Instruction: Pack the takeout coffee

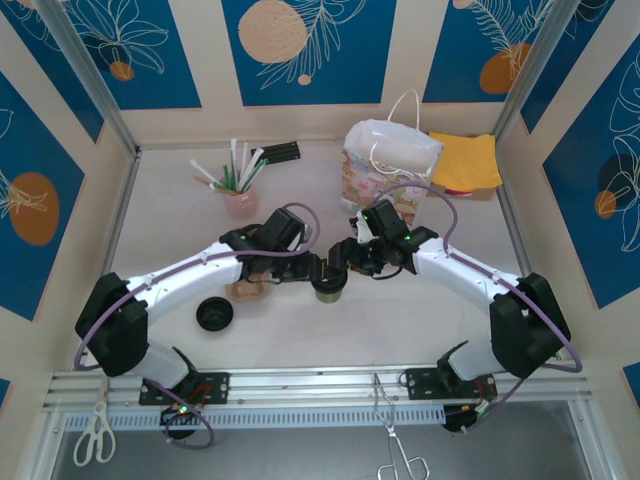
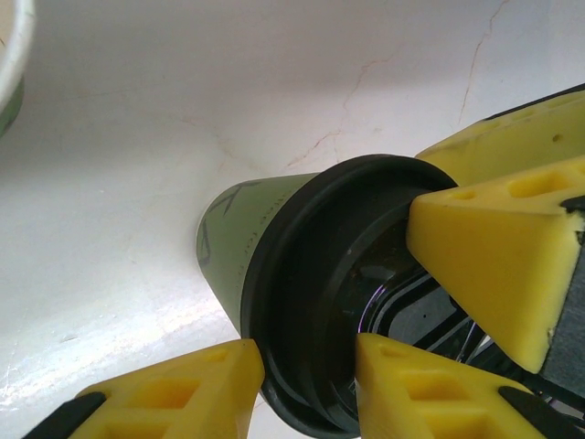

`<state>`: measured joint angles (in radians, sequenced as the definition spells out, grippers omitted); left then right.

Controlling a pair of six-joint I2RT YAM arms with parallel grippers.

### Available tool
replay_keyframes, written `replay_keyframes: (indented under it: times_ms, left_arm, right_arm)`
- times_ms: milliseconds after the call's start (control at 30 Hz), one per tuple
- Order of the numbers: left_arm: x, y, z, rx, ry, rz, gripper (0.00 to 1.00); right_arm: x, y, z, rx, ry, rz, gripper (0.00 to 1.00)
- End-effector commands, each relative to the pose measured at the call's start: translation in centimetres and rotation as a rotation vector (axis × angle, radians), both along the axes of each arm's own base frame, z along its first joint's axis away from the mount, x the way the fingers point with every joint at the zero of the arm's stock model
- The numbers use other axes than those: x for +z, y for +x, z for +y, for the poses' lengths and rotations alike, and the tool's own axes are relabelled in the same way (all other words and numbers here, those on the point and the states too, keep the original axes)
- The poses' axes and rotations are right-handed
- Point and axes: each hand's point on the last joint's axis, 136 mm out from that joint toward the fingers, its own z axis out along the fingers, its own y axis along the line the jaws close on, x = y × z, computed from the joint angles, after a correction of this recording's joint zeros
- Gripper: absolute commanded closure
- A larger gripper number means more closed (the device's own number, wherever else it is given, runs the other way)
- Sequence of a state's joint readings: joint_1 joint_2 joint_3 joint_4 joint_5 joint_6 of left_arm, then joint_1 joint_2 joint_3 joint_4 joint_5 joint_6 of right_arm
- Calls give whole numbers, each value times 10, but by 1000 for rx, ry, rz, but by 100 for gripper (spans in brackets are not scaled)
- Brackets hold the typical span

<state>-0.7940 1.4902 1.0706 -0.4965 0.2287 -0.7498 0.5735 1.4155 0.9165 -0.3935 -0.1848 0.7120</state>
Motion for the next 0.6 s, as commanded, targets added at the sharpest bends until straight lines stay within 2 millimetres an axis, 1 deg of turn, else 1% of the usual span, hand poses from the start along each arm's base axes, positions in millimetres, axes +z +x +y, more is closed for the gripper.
replay_keyframes:
  times_ms: [0, 133, 200, 267, 367, 433, 467, 533, 567]
  left_arm:
    - [-45, -21, 27, -9, 183, 117, 65]
    - [-46, -20, 27, -11, 192, 119, 66]
    - [-46, -20, 27, -10, 192, 121, 65]
    - [-46, -19, 27, -11, 193, 120, 66]
    - [-46, -19, 27, -13, 196, 120, 66]
    - [-46, -19, 26, -16, 193, 120, 66]
    - [-46, -19, 25, -17, 192, 121, 66]
    - [-47, -19, 25, -17, 190, 122, 66]
    - [-47, -19, 25, -18, 190, 122, 66]
  right_arm:
    - [-24, -28, -24, 2, -136, 135, 48]
    - [11, -18, -16, 17, -82, 62, 44]
    - [23, -17, -14, 20, -56, 45, 43]
    - [30, -17, -15, 16, -40, 39, 42]
    - [32, -20, -17, 12, -28, 44, 43]
    - [31, -23, -17, 16, -24, 53, 49]
    - [28, -24, -18, 15, -26, 61, 50]
    - [24, -27, -19, 18, -29, 72, 56]
    - [21, -27, -19, 18, -32, 77, 57]
